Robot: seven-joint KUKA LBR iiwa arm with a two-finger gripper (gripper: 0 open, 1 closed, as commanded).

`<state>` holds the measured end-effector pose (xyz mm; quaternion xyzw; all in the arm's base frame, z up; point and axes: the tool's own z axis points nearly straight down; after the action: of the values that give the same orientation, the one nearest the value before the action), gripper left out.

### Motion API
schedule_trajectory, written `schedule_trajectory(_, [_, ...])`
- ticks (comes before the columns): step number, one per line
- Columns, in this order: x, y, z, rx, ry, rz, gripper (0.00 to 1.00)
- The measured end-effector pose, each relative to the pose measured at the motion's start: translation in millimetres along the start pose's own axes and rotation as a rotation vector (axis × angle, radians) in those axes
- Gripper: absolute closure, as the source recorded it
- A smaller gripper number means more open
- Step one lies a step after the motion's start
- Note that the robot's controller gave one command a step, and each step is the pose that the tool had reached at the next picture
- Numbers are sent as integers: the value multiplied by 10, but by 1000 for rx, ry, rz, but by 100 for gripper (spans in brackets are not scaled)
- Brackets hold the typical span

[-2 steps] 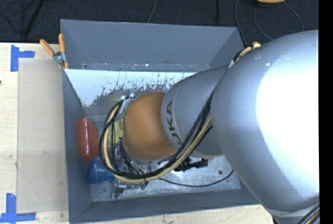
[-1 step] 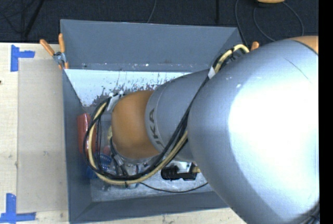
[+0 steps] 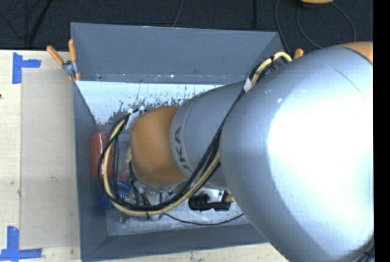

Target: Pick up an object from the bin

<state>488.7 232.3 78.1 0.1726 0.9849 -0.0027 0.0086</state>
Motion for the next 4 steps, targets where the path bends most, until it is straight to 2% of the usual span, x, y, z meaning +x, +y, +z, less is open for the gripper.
schedule_trajectory(1, [8, -4, -38, 0, 2, 1, 100])
schedule_trajectory(4, [41, 16, -429, -3, 17, 0, 100])
